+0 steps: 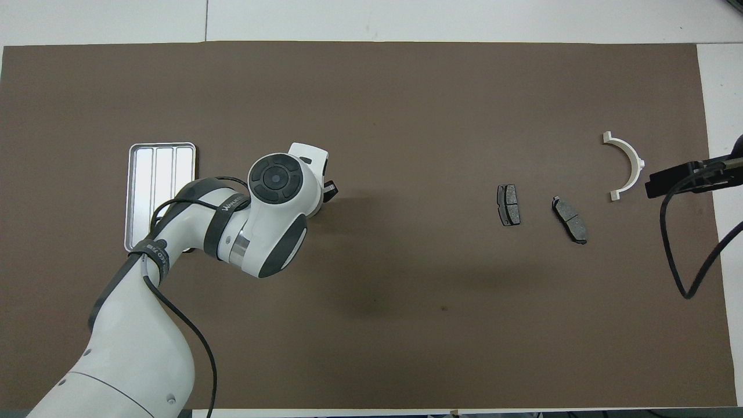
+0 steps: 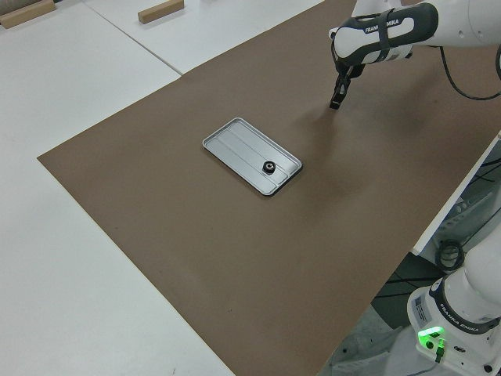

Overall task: Pick bearing gear from pile to tray
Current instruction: 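Carry the second gear over the tray with the left gripper, then lower the gear into the tray and open the left gripper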

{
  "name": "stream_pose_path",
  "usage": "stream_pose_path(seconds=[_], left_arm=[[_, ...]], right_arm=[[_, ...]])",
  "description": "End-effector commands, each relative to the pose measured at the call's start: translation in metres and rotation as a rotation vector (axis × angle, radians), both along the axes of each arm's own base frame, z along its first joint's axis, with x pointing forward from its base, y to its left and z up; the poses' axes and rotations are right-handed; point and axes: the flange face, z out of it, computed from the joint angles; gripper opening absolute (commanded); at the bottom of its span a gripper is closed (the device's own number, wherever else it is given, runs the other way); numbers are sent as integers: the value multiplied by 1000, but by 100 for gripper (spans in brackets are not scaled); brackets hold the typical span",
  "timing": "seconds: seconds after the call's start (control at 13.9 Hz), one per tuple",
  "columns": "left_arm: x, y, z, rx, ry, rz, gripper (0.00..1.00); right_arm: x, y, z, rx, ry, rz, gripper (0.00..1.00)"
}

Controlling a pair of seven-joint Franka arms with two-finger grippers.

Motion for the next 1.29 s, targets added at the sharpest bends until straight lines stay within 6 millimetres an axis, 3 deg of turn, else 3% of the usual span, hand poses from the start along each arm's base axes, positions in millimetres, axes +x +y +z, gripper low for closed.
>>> stream_pose_path(seconds=[0.0,0.22,0.5,0.93,1.22], left_arm=[[32,63,24,25,20,-28,0],[60,169,45,30,38,-170,0],[78,268,44,23,13,-292,0],[73,310,19,31,-47,-304,1],[61,314,0,25,-33,-288,2]], right_arm=[[-10,1,1,23,9,-5,100],[-10,5,2,15,6,-85,100],[-9,6,1,18,1,-90,100],[-9,6,1,20,4,-91,100],[-8,5,2,16,-5,-88,100]])
